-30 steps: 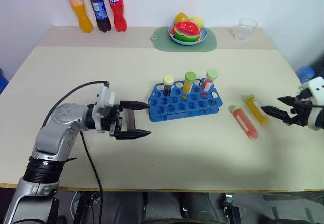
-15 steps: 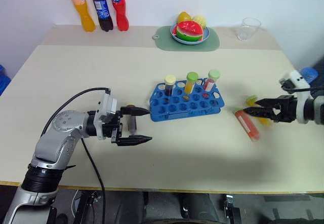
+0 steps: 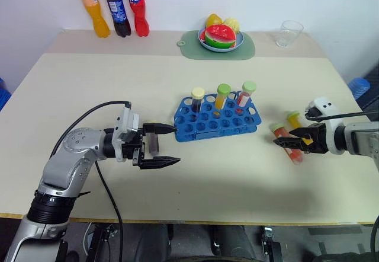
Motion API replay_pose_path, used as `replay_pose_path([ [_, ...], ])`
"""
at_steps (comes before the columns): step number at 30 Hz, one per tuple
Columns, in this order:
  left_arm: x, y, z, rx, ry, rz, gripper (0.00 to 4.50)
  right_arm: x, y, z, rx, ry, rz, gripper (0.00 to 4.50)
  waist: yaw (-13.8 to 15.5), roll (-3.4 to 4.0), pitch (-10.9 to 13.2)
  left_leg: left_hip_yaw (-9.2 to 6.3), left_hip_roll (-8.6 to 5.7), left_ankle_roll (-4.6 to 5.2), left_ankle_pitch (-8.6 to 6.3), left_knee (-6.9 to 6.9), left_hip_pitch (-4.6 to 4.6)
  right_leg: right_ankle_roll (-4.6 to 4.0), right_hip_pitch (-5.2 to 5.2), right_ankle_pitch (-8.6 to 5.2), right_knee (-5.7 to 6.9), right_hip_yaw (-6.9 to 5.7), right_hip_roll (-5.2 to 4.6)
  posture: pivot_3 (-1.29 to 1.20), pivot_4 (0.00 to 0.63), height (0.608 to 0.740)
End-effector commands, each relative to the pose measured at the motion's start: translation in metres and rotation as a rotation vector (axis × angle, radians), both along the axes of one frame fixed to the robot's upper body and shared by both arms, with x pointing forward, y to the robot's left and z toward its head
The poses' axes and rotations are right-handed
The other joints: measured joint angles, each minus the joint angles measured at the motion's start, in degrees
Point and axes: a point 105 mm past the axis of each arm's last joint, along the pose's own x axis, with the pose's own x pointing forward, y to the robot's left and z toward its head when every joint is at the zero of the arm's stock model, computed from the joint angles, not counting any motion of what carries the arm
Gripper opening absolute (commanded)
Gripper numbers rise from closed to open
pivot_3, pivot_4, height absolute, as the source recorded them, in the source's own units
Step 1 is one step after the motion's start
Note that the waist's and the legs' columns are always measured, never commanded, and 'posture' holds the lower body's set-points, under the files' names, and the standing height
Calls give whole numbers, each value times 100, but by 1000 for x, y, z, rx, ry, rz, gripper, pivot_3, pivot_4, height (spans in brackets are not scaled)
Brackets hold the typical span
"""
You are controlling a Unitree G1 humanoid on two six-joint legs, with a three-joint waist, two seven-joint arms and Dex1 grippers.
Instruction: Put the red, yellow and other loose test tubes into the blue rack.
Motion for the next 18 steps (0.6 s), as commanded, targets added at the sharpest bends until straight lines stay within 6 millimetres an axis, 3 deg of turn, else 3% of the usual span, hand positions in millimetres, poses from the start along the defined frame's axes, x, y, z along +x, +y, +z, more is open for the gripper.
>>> replay_pose_path([
  [1,-6,-3,9,-8,-33,-29,4253,8,1,7,-21,-40,4,4050,0,0,0,0,0,0,0,0,0,0,0,0,0,0,0,0,150,740],
  [7,-9,-4,9,-10,-30,-23,4253,18,2,-14,-60,-14,-17,4050,-2,-1,0,-1,0,0,0,0,0,0,1,0,0,0,1,0,150,740],
  [10,-9,-3,10,-9,-29,-19,4293,21,3,-23,-90,4,-12,3195,-29,-3,-2,2,0,0,0,1,2,0,1,0,1,2,1,0,150,740],
  [15,-10,-2,10,-7,-29,-12,4293,20,6,-30,-136,9,24,819,-48,-7,-4,0,1,0,0,1,2,1,2,0,2,2,4,0,150,740],
  [18,-10,-2,9,-9,-26,-6,4293,22,3,-25,-205,-56,49,760,-99,-9,-5,-1,1,0,0,1,3,1,4,0,2,2,4,0,150,740],
])
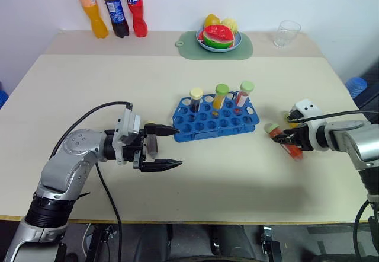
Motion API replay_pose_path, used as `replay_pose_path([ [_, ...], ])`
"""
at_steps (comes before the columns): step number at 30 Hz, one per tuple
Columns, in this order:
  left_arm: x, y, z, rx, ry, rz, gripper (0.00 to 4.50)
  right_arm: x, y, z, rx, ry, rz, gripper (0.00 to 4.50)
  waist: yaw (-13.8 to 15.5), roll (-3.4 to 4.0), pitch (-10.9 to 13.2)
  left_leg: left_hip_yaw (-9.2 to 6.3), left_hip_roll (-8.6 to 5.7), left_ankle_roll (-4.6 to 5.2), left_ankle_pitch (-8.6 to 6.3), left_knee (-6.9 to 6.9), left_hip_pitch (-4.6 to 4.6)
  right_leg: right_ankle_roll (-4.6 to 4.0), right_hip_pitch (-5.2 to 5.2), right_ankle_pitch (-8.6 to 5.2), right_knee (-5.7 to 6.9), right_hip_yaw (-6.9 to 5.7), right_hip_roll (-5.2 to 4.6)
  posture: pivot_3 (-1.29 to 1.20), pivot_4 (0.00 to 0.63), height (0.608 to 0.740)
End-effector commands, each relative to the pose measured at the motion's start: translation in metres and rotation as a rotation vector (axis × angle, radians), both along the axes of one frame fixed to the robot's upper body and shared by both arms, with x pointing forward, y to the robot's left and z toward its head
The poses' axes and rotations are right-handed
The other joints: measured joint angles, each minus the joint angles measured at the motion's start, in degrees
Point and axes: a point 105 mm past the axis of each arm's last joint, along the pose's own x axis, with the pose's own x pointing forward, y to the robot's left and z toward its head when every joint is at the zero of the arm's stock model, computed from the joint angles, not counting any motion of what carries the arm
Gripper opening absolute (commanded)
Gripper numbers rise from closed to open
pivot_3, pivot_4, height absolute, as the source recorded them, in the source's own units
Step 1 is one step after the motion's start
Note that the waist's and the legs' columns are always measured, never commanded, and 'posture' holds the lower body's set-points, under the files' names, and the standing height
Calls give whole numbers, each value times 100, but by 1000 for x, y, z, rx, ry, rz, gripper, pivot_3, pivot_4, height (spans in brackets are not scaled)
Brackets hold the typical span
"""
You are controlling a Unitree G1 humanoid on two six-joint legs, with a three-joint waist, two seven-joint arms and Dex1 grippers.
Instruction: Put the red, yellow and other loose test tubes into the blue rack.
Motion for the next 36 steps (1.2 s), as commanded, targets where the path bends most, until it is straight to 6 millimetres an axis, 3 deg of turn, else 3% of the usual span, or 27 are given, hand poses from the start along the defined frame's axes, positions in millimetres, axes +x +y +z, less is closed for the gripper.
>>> replay_pose_path([
  [1,-3,2,7,-4,-26,3,4293,-2,1,1,-78,-59,61,760,-27,-1,0,0,0,0,0,0,0,0,0,0,0,0,0,0,150,740],
  [4,-2,3,7,-11,-24,15,4293,-9,11,21,-32,-170,125,760,-11,0,0,-2,0,0,0,-1,-1,2,1,0,0,-1,0,0,150,740],
  [10,-1,4,4,-24,-21,36,4293,-29,58,91,342,-651,231,760,-48,1,2,-1,1,0,0,-4,2,10,-1,2,3,1,3,0,150,740],
  [14,3,6,4,-28,-27,46,4293,-31,75,108,433,-860,175,760,-35,1,1,-5,2,0,0,-5,4,8,1,1,6,0,5,0,150,740],
  [23,16,4,5,-67,-38,86,4293,-4,95,87,424,-1067,51,760,-39,4,3,-2,0,0,0,-3,4,6,2,0,6,0,3,0,150,740],
  [36,26,4,12,-113,-54,175,4293,21,103,45,469,-1127,-89,760,-49,5,3,-2,0,-1,1,-3,6,8,2,2,11,0,2,0,150,740],
])
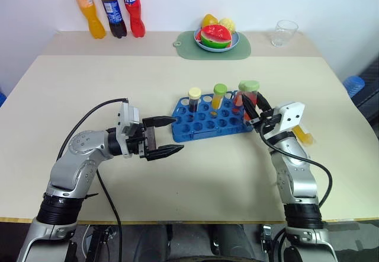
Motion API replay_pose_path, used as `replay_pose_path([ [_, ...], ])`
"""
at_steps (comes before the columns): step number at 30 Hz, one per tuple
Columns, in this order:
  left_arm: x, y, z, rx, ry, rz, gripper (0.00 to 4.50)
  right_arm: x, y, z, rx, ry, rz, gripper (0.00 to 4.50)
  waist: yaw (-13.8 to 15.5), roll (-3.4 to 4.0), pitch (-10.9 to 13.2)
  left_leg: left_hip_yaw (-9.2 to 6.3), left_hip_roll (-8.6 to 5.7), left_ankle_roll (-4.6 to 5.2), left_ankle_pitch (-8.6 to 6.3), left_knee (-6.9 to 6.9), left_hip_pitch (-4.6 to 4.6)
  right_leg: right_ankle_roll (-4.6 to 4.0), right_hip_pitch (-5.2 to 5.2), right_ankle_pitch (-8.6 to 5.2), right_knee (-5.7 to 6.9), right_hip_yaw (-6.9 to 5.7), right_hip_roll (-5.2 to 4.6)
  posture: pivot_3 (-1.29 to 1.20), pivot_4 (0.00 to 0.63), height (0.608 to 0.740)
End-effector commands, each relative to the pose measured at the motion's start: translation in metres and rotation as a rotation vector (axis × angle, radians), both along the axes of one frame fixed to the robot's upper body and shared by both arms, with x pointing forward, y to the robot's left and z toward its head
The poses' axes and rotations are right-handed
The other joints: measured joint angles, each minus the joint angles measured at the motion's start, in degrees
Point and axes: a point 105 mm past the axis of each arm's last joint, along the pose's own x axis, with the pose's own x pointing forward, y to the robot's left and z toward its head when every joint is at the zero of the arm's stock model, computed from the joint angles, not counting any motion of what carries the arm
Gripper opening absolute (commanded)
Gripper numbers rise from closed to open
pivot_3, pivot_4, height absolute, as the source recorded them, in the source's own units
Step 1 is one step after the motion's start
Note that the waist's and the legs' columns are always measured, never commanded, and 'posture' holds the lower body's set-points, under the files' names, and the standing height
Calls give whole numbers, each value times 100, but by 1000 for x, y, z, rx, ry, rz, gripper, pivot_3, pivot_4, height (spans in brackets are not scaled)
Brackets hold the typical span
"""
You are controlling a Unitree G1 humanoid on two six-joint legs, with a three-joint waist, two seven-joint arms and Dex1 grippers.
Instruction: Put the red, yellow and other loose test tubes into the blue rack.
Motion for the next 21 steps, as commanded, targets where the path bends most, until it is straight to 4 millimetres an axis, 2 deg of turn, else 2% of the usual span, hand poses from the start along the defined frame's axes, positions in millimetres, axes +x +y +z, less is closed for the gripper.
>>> replay_pose_path([
  [1,2,4,14,-11,-58,23,4293,2,1,-1,24,-42,-22,760,-1,0,0,0,0,0,0,0,1,0,0,0,1,0,0,0,150,740],
  [9,3,8,18,-9,-60,46,4293,8,4,-17,85,-60,-85,760,-15,-1,-2,0,1,0,0,0,9,-1,9,0,0,0,0,0,150,740],
  [14,5,10,19,-10,-60,53,4293,2,2,-27,81,-71,-90,760,-21,-1,-2,-1,2,0,0,0,14,-2,14,-1,2,0,0,0,150,740],
  [18,6,8,19,-14,-52,49,4293,-5,-5,-29,34,-92,-106,2756,-2,1,-1,-1,1,0,0,0,14,-3,15,-1,1,0,-1,0,150,740],
  [21,7,7,17,-18,-49,46,4293,-13,-13,-21,-50,-124,-126,4237,1,5,1,1,0,0,0,0,11,-3,13,-1,0,0,-4,0,150,740],
])
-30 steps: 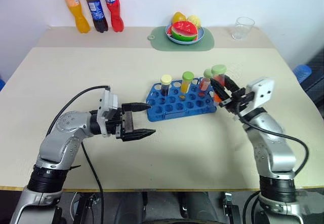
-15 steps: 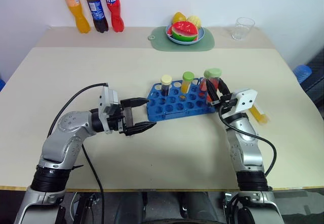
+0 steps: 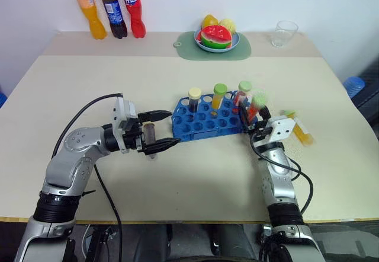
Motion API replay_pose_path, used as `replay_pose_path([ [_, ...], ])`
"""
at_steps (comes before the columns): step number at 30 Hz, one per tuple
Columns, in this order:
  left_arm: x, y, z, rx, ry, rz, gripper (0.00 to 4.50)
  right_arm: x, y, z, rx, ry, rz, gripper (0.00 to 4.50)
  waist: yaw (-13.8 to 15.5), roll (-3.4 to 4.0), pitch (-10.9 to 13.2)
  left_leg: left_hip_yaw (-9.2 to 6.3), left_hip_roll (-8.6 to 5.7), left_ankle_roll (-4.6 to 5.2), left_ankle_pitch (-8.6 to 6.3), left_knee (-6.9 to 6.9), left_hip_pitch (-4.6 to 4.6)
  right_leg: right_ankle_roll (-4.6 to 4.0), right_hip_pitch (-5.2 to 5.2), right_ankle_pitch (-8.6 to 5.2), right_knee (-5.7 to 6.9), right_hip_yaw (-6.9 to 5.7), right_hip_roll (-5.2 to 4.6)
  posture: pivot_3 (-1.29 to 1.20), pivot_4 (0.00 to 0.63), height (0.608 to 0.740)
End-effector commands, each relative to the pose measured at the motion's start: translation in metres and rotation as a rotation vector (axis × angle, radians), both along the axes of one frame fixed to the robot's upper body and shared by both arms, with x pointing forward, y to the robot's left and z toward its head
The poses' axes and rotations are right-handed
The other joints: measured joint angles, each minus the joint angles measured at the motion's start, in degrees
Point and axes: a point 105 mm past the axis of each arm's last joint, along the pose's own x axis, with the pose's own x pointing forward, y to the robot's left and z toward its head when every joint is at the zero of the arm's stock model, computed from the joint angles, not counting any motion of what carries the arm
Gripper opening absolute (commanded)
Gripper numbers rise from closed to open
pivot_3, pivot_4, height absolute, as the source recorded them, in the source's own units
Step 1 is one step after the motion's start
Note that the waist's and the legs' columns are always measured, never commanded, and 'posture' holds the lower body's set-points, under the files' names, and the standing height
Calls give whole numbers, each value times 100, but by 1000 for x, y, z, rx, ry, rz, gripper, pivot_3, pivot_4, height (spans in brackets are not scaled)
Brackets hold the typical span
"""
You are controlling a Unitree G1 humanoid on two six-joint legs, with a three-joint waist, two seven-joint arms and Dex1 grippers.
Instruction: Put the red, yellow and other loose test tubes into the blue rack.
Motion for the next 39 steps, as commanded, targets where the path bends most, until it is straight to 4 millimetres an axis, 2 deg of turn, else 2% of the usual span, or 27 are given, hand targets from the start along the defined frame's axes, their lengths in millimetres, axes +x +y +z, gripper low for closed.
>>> replay_pose_path([
  [1,1,0,9,-20,-29,-3,4293,-10,-7,23,-86,-85,-13,4237,0,2,1,0,0,0,0,0,0,0,-1,0,0,0,0,0,150,740],
  [6,3,-6,4,-37,-20,-16,4293,-40,-16,37,-282,19,83,4237,30,7,4,-2,-1,0,0,0,-2,0,-1,-1,0,0,-1,0,150,740],
  [9,2,-11,2,-46,-15,-32,4293,-59,-25,42,-321,141,150,4237,23,5,3,-2,-1,0,0,1,-2,-1,1,-1,-1,0,-1,0,150,740],
  [14,-4,-19,-5,-3,-22,-109,4293,-73,-66,50,-292,412,173,4237,21,4,2,-1,-1,0,0,3,0,-5,2,-2,-4,0,-2,0,150,740],
  [18,-13,-20,-12,65,-21,-226,4293,-54,-124,52,-315,643,70,4237,13,4,2,0,-1,1,-1,5,1,-7,3,-2,-9,0,-1,0,150,740],
  [19,-13,-21,-12,69,-16,-244,4293,-49,-133,53,-309,671,52,4237,10,2,3,1,-2,1,-1,5,-1,-7,1,-2,-10,1,-2,0,150,740],
  [23,-15,-23,-14,102,-26,-296,4293,-26,-155,52,-264,780,18,4237,12,2,3,0,-2,2,-1,1,-5,-8,-4,-3,-13,1,0,0,150,740],
  [26,-16,-26,-13,108,-35,-308,4293,0,-173,44,-196,896,-27,4237,-12,8,7,4,-2,4,-2,3,-8,-6,-8,-2,-13,4,2,0,150,740],
  [31,-24,-22,-17,115,-26,-289,4293,15,-175,35,-155,1031,9,4237,9,14,10,6,-3,5,-2,-2,-15,-3,-20,-1,-9,8,3,0,150,740],
  [38,-31,-18,-18,112,-15,-239,4293,15,-173,15,-209,1211,54,4237,6,15,10,12,-4,7,-3,1,-25,0,-28,0,-9,7,0,0,150,740],
  [39,-32,-17,-18,111,-14,-230,4293,16,-172,13,-222,1222,57,4005,2,15,10,14,-3,7,-3,2,-24,0,-28,0,-8,8,0,0,150,740],
])
